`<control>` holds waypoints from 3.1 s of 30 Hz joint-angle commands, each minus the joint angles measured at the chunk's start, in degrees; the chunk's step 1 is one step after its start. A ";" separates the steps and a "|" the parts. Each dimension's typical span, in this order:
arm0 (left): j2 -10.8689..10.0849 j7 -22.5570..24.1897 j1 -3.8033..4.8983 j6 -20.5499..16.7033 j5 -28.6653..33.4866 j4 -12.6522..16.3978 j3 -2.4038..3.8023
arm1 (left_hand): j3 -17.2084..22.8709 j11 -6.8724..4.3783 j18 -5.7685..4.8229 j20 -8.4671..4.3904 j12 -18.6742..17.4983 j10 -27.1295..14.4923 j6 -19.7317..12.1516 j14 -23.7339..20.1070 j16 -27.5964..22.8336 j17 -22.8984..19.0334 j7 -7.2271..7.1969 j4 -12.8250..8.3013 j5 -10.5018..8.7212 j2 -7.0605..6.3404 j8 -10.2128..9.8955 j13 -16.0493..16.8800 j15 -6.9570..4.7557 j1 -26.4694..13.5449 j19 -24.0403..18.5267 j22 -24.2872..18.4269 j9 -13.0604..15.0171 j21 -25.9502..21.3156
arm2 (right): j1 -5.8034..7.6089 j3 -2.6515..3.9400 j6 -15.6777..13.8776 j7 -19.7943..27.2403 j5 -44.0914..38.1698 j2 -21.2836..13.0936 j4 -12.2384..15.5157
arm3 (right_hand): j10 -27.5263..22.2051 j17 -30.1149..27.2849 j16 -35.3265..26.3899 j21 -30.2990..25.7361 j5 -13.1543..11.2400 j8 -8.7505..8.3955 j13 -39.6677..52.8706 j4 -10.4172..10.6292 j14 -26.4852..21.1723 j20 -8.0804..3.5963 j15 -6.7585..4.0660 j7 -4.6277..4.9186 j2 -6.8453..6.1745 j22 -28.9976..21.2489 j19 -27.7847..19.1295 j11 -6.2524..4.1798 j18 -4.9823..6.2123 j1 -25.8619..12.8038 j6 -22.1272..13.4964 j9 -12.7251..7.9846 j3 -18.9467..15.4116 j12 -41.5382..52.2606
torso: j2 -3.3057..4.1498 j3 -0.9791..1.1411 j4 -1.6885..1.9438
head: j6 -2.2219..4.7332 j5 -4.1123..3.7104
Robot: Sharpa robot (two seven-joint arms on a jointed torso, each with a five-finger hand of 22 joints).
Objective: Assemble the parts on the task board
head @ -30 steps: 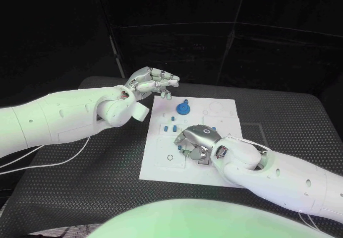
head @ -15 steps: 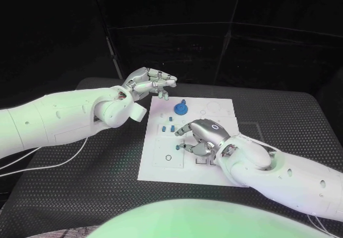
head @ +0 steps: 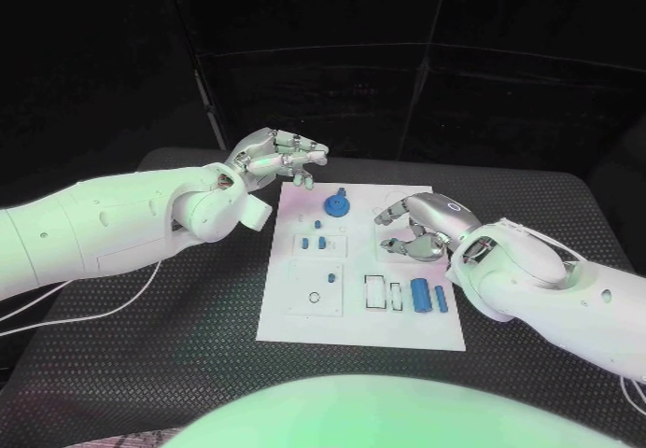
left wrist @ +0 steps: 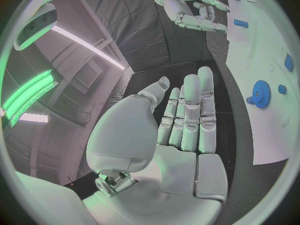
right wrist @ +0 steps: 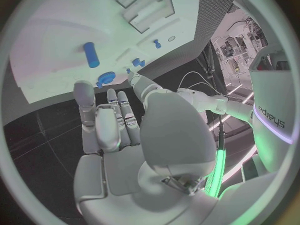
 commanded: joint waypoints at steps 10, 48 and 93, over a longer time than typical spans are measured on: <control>0.09 0.17 0.08 0.97 -0.02 0.00 0.03 | -0.45 0.00 0.32 0.26 0.33 -0.26 -0.45 -0.22 -0.26 -0.09 0.06 0.05 -0.19 0.18 0.04 -0.05 0.03 0.28 0.03 -0.08 -0.08 -0.30 | 0.34 0.21 9.55 -3.44 -2.44 0.44 -1.43 | -0.71 -0.20 -0.16 -0.56 -0.21 0.27 0.03 0.71 1.09 -0.18 -0.18 -0.40 1.01 -0.13 0.21 -0.08 0.60 0.78 0.06 0.05 -3.25 1.69 | 0.10 -0.05 0.05 | 0.01 0.03; -0.05 -1.32 0.09 2.10 -0.02 0.09 0.03 | -0.50 0.00 0.32 0.28 0.47 -0.30 -0.40 -0.20 -0.28 -0.12 0.05 0.10 -0.20 0.43 0.14 -0.02 0.04 0.35 0.09 -0.18 -0.04 -0.40 | 0.35 0.21 11.26 -6.26 -6.38 3.28 -4.72 | 3.70 -0.04 0.02 0.37 -3.00 1.01 -0.31 1.48 1.29 -0.50 -0.42 1.00 4.23 1.13 1.50 -0.24 0.35 3.84 4.76 0.14 2.15 3.76 | 0.01 -0.03 0.11 | 0.01 0.13; 0.07 -1.23 0.08 2.07 -0.02 -0.34 0.00 | -0.57 -0.01 0.33 0.29 0.55 -0.43 -0.34 -0.17 -0.29 -0.16 0.03 0.12 -0.28 0.64 0.23 -0.02 0.05 0.43 0.17 -0.27 -0.01 -0.47 | 0.36 0.94 2.61 -0.45 1.00 0.54 0.02 | 13.28 1.34 0.94 2.48 -4.01 2.99 0.20 -1.52 1.73 -2.47 -2.51 -1.01 5.14 4.24 3.07 -2.74 -0.14 6.35 11.40 0.76 7.92 4.11 | -0.35 -0.09 0.03 | 0.01 0.04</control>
